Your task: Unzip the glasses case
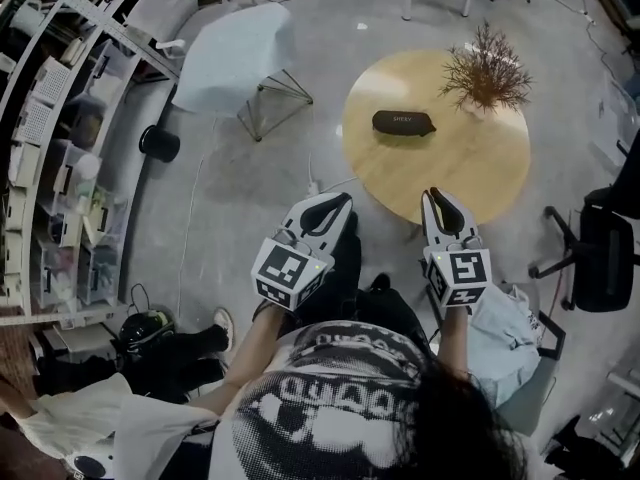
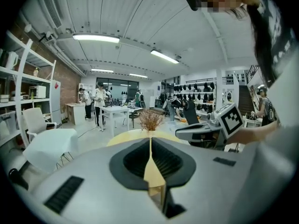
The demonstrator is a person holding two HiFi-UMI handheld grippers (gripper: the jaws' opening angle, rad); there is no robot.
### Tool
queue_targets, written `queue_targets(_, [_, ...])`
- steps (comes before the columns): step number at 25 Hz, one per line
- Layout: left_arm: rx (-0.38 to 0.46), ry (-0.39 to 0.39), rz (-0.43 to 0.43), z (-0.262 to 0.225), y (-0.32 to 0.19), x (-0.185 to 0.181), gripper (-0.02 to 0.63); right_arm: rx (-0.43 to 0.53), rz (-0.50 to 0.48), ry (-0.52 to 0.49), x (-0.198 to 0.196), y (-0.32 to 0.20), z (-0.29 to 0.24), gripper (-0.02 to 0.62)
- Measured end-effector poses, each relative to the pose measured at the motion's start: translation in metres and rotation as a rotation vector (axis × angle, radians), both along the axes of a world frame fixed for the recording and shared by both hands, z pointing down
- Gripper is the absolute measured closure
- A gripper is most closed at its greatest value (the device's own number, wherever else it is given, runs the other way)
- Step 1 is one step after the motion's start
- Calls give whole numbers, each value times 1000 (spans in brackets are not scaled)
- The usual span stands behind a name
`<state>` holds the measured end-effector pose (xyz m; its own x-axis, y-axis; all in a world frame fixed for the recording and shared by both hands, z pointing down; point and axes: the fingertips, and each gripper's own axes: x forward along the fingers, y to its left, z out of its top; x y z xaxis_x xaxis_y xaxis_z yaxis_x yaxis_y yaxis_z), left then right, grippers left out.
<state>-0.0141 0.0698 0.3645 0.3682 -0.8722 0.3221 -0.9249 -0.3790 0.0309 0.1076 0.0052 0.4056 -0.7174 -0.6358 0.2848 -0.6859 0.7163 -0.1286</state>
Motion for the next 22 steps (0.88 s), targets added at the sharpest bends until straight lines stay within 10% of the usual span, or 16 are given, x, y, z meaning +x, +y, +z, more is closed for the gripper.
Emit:
queue_targets(9, [-12,28,148,19,-79,-11,588,-26,170,40,6,-61,21,563])
queue_targets(22, [-50,6,436,47,-205,-90,586,-140,294,161,-83,-135,54,542])
